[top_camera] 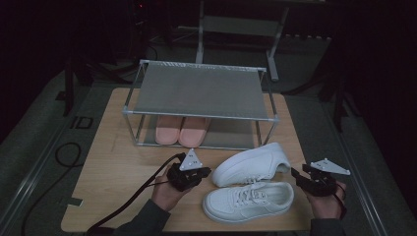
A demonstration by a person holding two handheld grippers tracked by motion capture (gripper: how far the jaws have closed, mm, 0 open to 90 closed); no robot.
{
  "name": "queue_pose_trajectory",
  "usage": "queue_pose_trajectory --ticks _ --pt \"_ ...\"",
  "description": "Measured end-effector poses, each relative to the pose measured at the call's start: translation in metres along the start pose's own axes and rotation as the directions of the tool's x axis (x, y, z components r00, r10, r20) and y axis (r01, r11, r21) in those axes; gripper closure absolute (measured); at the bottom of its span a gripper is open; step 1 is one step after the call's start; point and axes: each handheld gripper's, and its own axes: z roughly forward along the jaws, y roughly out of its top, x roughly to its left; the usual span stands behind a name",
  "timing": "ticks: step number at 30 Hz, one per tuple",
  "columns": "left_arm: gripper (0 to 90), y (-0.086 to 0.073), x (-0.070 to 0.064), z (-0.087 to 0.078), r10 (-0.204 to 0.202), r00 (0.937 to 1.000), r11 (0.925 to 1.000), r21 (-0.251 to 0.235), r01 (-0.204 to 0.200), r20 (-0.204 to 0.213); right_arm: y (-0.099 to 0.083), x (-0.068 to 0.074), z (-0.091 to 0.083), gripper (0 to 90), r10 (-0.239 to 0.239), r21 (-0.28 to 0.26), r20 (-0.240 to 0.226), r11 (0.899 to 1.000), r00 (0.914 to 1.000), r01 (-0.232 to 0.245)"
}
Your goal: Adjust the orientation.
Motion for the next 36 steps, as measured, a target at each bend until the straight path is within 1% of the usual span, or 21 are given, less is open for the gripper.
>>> queue_pose_trajectory --ticks 6,12,13,16,17,24,26,31,32,36 --pt "86.4 -0.001 0.003 0.003 -0.004 1.0000 1.0000 0.002 0.004 -0.005 -0.003 -0.003 0.006 43.1 -0.006 -0.004 0.016 1.000 0.9999 0.006" --pt "85.4 0.000 0.004 0.004 -0.011 0.9999 0.9999 -0.001 0.011 -0.002 -0.004 -0.003 0.008 41.0 -0.006 -0.014 0.015 1.000 0.9999 0.006" --pt "85.3 -0.001 0.005 0.004 -0.014 0.9999 0.9999 -0.001 0.014 -0.006 -0.005 -0.005 0.012 41.5 -0.010 -0.007 0.013 1.000 0.9999 0.010" --pt "85.3 -0.001 0.006 0.005 -0.017 0.9998 0.9999 -0.003 0.017 -0.007 -0.006 -0.006 0.014 41.7 -0.006 -0.003 0.011 1.000 0.9999 0.006" --pt "85.1 -0.001 0.006 0.006 -0.021 0.9998 0.9998 -0.006 0.021 -0.005 -0.007 -0.006 0.017 43.6 -0.003 -0.002 0.006 1.000 1.0000 0.003" --pt "84.8 -0.001 0.004 0.008 -0.024 0.9997 0.9997 -0.008 0.024 0.001 -0.010 -0.008 0.021 47.7 0.009 -0.011 -0.010 1.000 0.9999 -0.009" --pt "84.6 -0.001 0.004 0.008 -0.025 0.9997 0.9997 -0.008 0.025 0.003 -0.010 -0.008 0.023 49.7 0.005 -0.015 -0.015 1.000 0.9999 -0.005" --pt "84.5 -0.002 0.004 0.009 -0.023 0.9997 0.9997 -0.007 0.023 0.004 -0.010 -0.008 0.026 51.5 0.000 -0.022 -0.019 1.000 0.9998 -0.001" --pt "84.4 -0.002 0.004 0.009 -0.024 0.9997 0.9997 -0.007 0.024 0.007 -0.009 -0.008 0.027 51.4 -0.002 -0.020 -0.028 1.000 0.9996 0.002" --pt "84.5 -0.002 0.004 0.009 -0.025 0.9996 0.9997 -0.007 0.025 0.009 -0.009 -0.007 0.029 50.9 -0.018 -0.008 -0.031 1.000 0.9994 0.018"
